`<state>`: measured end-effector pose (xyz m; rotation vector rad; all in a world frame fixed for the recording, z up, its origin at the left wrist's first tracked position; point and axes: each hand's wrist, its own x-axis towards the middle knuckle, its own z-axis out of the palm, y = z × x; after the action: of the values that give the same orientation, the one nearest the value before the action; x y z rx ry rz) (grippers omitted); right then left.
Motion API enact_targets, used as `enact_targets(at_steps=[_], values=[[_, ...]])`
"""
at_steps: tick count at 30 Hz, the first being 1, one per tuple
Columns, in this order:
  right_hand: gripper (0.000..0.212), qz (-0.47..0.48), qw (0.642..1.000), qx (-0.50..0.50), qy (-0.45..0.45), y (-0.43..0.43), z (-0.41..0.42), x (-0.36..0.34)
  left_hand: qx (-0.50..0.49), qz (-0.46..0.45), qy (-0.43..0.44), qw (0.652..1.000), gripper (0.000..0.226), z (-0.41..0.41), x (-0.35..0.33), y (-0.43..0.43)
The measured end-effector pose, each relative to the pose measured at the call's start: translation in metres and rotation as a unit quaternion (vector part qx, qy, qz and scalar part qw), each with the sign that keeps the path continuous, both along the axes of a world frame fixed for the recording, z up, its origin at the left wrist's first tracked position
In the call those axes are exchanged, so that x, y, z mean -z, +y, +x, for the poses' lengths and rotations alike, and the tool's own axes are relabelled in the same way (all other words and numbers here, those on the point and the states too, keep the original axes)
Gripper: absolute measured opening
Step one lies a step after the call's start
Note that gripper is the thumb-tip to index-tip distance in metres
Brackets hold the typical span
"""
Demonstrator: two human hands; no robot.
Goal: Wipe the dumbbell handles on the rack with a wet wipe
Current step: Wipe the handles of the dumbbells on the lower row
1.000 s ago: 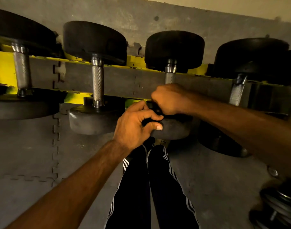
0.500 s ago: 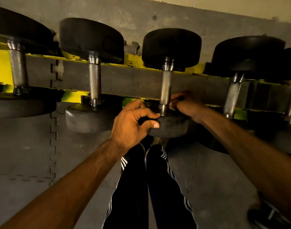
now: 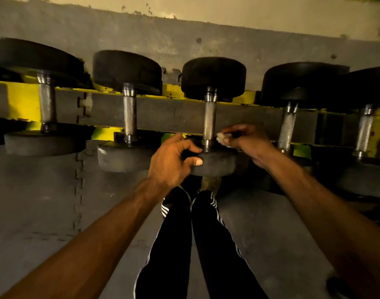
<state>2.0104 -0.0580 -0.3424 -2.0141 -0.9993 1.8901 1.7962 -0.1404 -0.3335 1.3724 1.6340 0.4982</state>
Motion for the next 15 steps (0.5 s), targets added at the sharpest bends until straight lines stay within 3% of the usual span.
enact_targets(at_steps=[3,8,12,15], values=[[0.033,0.017,0.992,0.121,0.039,-0.013,0.006,-0.037,0.035,-0.039,0.064,0.997,0.032,0.009,-0.029,0.006],[0.023,-0.033,0.956,0.251,0.148,-0.038,0.009,-0.131,0.079,-0.049,-0.003,0.996,0.064,0.034,-0.113,0.004],[0.019,-0.030,0.945,0.270,0.185,-0.059,0.018,-0.206,0.039,-0.031,-0.045,0.998,0.071,0.051,-0.189,-0.007],[0.020,-0.022,0.949,0.252,0.188,-0.075,0.020,-0.246,0.032,-0.001,-0.076,0.997,0.064,0.059,-0.232,-0.017]])
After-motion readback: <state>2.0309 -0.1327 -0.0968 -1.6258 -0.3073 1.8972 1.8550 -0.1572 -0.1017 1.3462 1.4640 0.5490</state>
